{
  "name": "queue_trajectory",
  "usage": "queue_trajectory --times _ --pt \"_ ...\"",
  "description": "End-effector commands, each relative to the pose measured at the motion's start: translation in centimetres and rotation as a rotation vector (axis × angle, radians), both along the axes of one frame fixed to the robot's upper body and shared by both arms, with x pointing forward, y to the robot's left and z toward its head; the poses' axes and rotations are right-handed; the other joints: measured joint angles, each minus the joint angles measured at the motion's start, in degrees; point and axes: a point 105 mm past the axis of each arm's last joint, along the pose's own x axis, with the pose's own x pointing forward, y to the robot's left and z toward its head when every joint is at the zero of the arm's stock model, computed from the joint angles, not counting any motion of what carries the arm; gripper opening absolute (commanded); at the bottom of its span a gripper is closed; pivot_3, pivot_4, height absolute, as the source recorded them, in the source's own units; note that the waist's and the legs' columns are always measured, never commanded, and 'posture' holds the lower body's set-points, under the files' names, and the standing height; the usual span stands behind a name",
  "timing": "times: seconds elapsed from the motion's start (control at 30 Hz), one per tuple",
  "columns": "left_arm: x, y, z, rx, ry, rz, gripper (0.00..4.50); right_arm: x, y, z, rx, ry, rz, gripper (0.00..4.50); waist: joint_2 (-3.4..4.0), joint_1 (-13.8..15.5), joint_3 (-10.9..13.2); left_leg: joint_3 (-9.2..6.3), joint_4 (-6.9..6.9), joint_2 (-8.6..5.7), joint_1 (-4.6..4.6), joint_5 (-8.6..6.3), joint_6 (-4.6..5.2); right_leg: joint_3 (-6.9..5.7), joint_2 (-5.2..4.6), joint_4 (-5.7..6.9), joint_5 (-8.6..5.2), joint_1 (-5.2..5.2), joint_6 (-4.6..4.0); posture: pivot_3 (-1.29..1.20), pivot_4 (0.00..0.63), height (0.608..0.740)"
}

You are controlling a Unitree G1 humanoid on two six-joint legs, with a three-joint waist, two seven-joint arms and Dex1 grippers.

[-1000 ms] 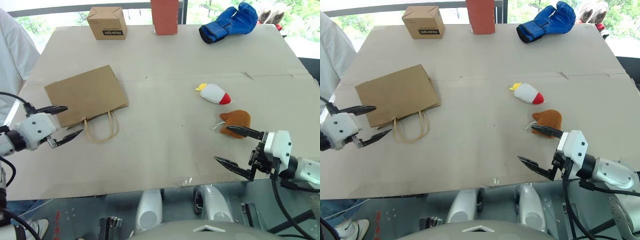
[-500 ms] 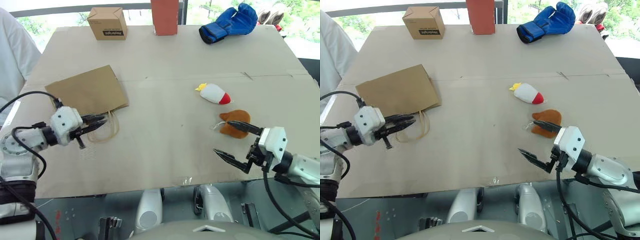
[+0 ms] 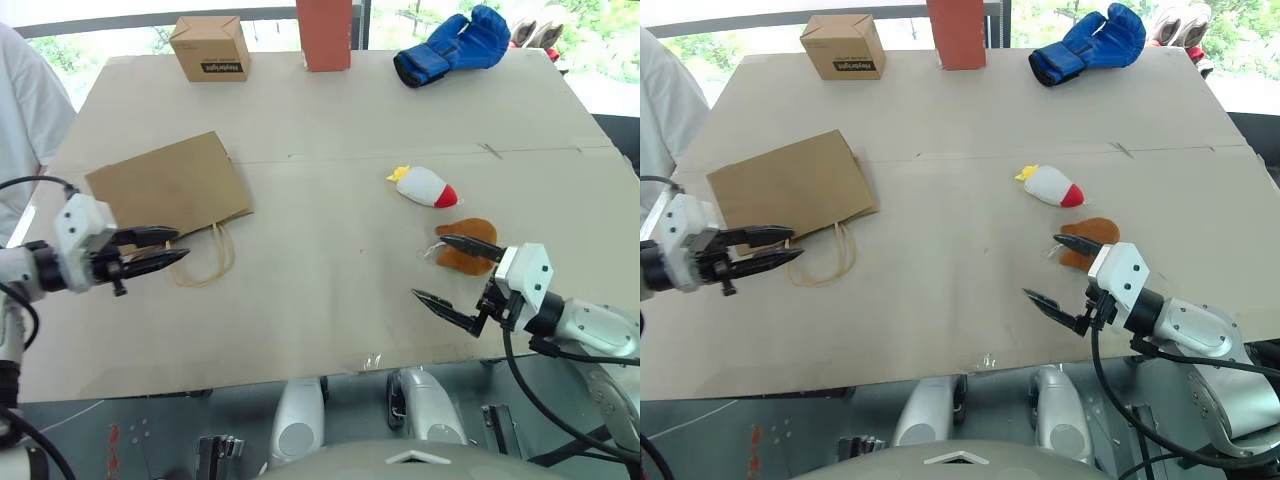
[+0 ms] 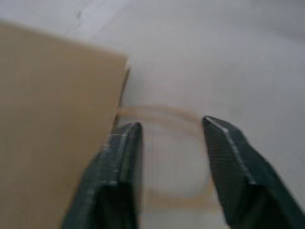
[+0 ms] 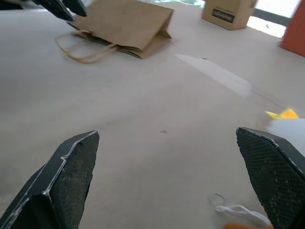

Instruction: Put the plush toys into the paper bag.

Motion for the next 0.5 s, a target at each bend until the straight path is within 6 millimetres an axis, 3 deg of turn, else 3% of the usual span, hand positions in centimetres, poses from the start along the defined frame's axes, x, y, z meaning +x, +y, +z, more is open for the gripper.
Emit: queue_trajectory --times 0.03,0.1,0.27,0.5 --pt "0.0 2.2 0.9 0.122 -0.079 0.028 3.86 -1.3 0.7 1.5 0.026 -0.050 0.080 4.50 -0.06 0.2 0.0 0.00 0.02 0.00 -0.02 0.00 0.00 -0.02 -0.01 -0.01 0.00 -0.01 0.00 0.00 0.150 0.714" --pt "0.1 2.8 0.6 0.204 -0.100 0.022 4.42 -1.3 0.8 1.6 0.027 -0.052 0.084 4.50 -0.17 0.4 -0.1 -0.01 0.04 0.01 -0.03 -0.01 -0.01 -0.06 -0.03 -0.03 0.00 -0.02 0.00 0.00 0.150 0.714" --pt "1.1 3.3 0.6 0.308 -0.161 0.012 4.42 -1.5 1.0 1.4 0.026 -0.051 0.082 4.50 -0.20 0.5 -0.1 0.02 0.04 0.02 -0.05 -0.12 -0.20 -0.09 -0.05 -0.04 0.00 -0.01 0.00 0.00 0.150 0.714" --pt "3.0 2.3 0.4 0.368 -0.226 -0.023 4.42 -1.5 1.0 1.3 0.023 -0.059 0.066 4.50 -0.21 0.8 -0.1 0.03 0.04 0.02 -0.07 0.00 0.00 -0.09 -0.01 0.01 0.00 0.01 0.00 0.00 0.150 0.714"
